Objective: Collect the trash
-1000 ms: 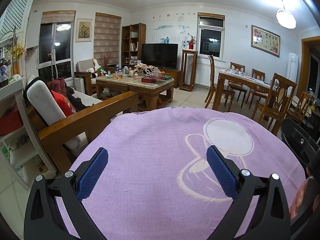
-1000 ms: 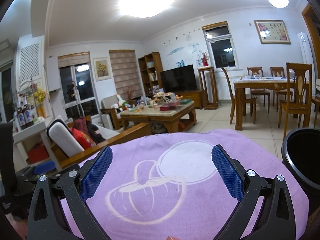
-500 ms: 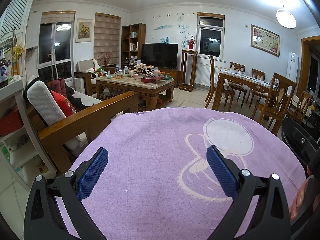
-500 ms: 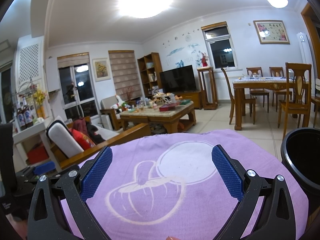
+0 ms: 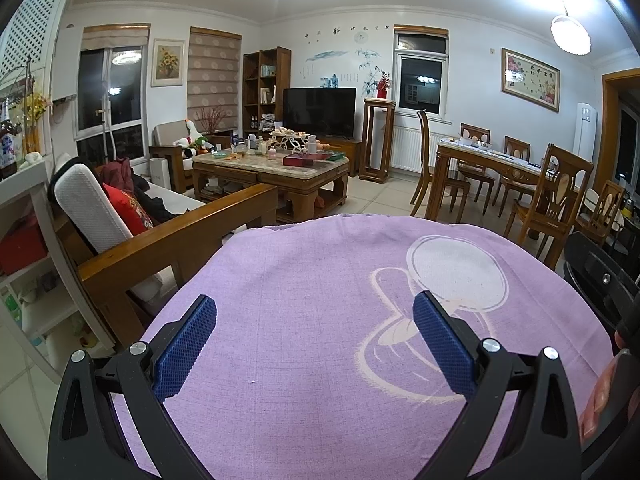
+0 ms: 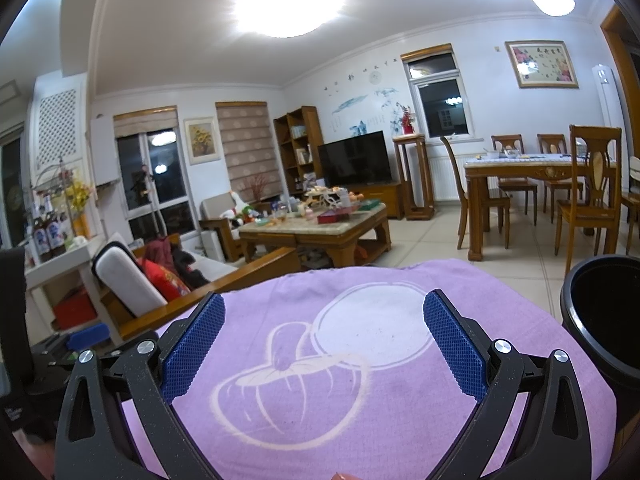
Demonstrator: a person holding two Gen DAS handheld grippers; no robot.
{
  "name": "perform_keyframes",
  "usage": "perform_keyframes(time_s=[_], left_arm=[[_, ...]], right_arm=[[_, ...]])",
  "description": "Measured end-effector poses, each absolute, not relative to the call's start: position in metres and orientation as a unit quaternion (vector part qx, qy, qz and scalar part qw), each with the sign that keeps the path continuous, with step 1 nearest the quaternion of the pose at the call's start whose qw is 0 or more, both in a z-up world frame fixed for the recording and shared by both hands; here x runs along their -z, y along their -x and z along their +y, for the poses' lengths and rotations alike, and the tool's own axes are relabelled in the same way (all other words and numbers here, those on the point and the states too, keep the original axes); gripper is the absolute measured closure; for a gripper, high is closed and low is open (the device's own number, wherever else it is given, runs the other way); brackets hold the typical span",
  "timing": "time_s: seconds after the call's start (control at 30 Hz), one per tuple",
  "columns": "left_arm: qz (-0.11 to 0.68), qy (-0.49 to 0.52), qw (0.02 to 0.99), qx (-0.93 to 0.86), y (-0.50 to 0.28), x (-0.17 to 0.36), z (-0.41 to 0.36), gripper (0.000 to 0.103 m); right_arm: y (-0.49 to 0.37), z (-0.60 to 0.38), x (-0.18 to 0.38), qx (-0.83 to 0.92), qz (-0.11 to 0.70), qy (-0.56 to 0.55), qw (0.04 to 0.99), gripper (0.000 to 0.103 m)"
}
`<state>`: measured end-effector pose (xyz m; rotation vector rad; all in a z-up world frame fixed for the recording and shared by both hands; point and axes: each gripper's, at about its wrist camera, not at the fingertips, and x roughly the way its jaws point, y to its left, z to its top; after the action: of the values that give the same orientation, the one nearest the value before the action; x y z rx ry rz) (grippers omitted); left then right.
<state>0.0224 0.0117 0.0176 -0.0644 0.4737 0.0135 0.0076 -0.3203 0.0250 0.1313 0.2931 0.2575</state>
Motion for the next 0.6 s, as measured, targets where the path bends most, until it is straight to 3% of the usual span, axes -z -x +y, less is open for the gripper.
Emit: perform_keyframes(time_s=[0.6], left_arm=[[0.228,0.035,0.973,0.013,-0.026,-0.020,0.024,0.005]], right_arm=[[-0.007,-0.320,-0.023,-0.127,0.145,-0.066,0.979,0.005]])
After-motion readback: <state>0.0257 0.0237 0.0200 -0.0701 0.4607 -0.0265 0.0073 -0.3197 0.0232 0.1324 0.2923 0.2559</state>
